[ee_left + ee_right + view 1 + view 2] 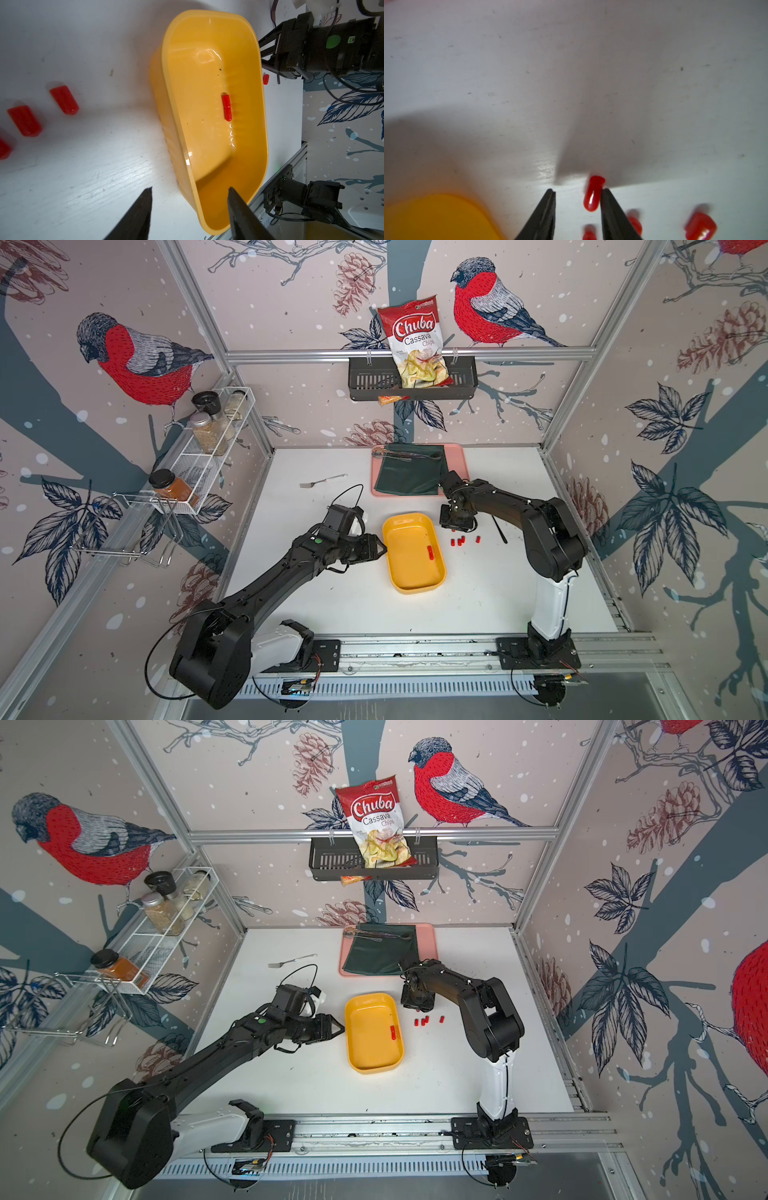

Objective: Take the screw protection sleeves out of the storage box
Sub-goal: Place the screw protection sleeve at the center of the board, then pick up the screw protection sleeve from the storage box.

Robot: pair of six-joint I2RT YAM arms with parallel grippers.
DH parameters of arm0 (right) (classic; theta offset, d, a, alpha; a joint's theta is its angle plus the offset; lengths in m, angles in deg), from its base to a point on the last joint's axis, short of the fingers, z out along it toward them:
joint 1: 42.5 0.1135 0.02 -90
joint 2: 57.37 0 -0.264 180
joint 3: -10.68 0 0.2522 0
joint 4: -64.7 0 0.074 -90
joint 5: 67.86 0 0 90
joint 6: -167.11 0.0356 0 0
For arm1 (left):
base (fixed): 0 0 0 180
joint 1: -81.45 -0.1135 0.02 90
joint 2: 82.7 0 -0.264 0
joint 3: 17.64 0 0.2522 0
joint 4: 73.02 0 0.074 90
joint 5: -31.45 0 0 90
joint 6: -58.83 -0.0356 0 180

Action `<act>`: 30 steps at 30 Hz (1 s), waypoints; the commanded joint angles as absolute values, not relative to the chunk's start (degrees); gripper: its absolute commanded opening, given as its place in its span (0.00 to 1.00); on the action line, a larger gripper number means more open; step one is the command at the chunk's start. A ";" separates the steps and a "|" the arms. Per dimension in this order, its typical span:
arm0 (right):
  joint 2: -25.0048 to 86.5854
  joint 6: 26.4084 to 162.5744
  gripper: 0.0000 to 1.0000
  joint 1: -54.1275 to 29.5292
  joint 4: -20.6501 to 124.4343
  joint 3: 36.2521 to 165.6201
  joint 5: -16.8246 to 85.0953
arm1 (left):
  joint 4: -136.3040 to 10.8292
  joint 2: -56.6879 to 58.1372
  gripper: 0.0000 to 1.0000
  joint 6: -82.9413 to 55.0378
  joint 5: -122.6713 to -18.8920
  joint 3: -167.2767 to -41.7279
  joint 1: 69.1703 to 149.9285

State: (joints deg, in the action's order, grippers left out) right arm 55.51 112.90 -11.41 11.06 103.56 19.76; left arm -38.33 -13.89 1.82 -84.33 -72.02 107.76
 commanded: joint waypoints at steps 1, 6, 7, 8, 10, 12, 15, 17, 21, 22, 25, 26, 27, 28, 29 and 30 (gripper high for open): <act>53.47 112.55 0.43 -11.64 9.87 104.79 19.49 | -38.31 -13.77 0.59 1.09 -84.20 -72.34 107.63; 51.20 112.24 0.43 -11.24 5.68 108.34 18.18 | -38.30 -13.71 0.59 0.94 -84.09 -72.37 107.62; 50.41 112.31 0.43 -10.90 4.70 109.27 18.54 | -38.35 -13.78 0.59 0.96 -84.15 -72.37 107.61; 49.85 112.54 0.43 -10.41 3.78 110.15 19.04 | -38.45 -13.72 0.59 0.95 -84.19 -72.39 107.63; 49.42 113.32 0.42 -8.23 0.60 112.93 20.68 | -38.48 -13.83 0.59 0.94 -84.21 -72.40 107.63; 49.93 115.42 0.42 -4.85 -3.68 116.34 20.56 | -38.68 -13.95 0.59 1.09 -84.23 -72.41 107.62; 52.12 118.92 0.42 0.63 -9.67 119.33 21.45 | -39.20 -13.98 0.59 1.19 -84.53 -72.27 107.66; 54.42 120.61 0.42 3.83 -13.32 120.72 20.83 | -39.45 -13.59 0.59 1.15 -84.65 -72.12 107.61; 58.18 122.49 0.41 7.72 -15.02 121.54 20.21 | -40.13 -12.96 0.59 0.96 -84.92 -71.81 107.64; 59.09 122.69 0.40 8.14 -15.29 121.88 20.01 | -40.35 -12.86 0.59 0.84 -85.04 -71.81 107.59; 61.94 122.65 0.40 8.91 -16.64 123.40 18.23 | -40.53 -12.35 0.59 0.79 -85.30 -71.88 107.61; 62.86 122.42 0.39 8.93 -17.25 124.01 17.65 | -40.59 -12.22 0.59 0.68 -85.32 -71.91 107.62; 63.95 122.22 0.39 9.16 -18.06 124.88 16.73 | -40.65 -12.14 0.59 0.59 -85.37 -71.91 107.56; 64.99 122.12 0.39 9.37 -19.05 125.84 15.65 | -40.48 -12.02 0.59 0.48 -85.30 -71.99 107.63; 65.63 122.06 0.39 9.59 -19.89 126.48 14.63 | -40.41 -11.83 0.59 0.40 -85.28 -72.05 107.58; 66.36 121.94 0.38 9.70 -20.44 126.91 14.11 | -40.33 -11.81 0.58 0.22 -85.28 -72.01 107.63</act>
